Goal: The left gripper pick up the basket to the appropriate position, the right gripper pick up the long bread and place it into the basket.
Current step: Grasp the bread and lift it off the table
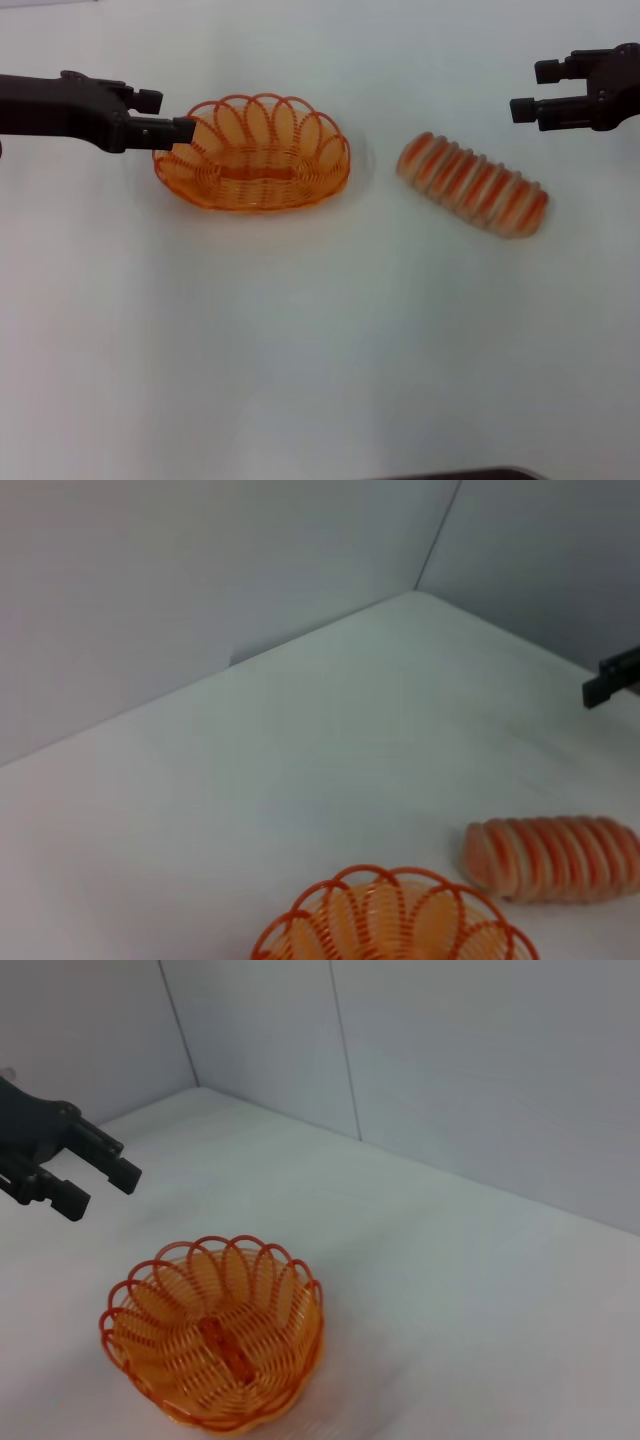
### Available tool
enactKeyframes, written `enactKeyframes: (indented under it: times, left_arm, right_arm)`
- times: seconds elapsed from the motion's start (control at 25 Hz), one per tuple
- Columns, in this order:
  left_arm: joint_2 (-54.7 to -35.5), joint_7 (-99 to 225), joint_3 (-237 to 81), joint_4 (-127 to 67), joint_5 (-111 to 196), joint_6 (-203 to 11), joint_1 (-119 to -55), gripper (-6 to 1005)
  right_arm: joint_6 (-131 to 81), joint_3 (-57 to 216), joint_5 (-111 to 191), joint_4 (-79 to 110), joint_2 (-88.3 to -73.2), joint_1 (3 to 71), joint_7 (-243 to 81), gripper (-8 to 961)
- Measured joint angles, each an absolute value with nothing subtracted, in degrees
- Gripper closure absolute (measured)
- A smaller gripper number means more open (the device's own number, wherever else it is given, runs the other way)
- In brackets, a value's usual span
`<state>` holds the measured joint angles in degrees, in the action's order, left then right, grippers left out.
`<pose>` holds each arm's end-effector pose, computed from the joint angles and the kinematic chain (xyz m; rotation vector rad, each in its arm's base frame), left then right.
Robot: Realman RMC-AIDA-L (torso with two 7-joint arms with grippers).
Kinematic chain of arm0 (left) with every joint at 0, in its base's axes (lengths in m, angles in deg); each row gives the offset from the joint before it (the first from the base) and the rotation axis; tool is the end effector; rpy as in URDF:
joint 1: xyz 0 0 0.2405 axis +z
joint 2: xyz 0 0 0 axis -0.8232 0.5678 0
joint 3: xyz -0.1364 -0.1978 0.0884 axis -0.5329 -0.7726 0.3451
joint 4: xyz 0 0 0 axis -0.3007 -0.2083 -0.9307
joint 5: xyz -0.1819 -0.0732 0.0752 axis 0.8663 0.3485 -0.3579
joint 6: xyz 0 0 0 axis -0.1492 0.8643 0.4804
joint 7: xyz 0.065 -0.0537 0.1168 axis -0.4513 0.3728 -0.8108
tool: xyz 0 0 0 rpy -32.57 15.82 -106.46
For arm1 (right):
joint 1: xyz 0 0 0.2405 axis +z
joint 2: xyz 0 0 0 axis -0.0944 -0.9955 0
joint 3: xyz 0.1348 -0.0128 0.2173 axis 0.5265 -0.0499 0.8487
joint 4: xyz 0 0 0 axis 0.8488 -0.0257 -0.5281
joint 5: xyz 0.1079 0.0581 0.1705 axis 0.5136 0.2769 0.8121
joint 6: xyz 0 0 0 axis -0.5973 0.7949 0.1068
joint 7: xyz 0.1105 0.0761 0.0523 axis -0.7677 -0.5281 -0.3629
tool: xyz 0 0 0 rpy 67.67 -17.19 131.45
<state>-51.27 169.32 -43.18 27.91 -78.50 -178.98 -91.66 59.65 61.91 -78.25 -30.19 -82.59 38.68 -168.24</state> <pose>-0.2257 0.3680 0.0377 -2.7055 -0.8158 -0.2966 0.2906 0.3508 0.0819 -2.5967 0.7464 0.3905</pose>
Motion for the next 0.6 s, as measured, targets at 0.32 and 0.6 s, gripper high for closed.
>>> enactKeyframes:
  times: [0.32,0.6]
  left_arm:
    - [-51.13,165.7,-41.6,28.7,-83.7,-179.6,-91.1,353]
    - [-51.34,165.4,-40.1,29.7,-85.2,-181.7,-90.4,356]
  right_arm:
    - [59.5,61.1,-78.6,-30.2,-82.59,38.4,-167.6,176]
    - [60.2,61.0,-78.6,-30.2,-82.46,37.8,-167.4,177]
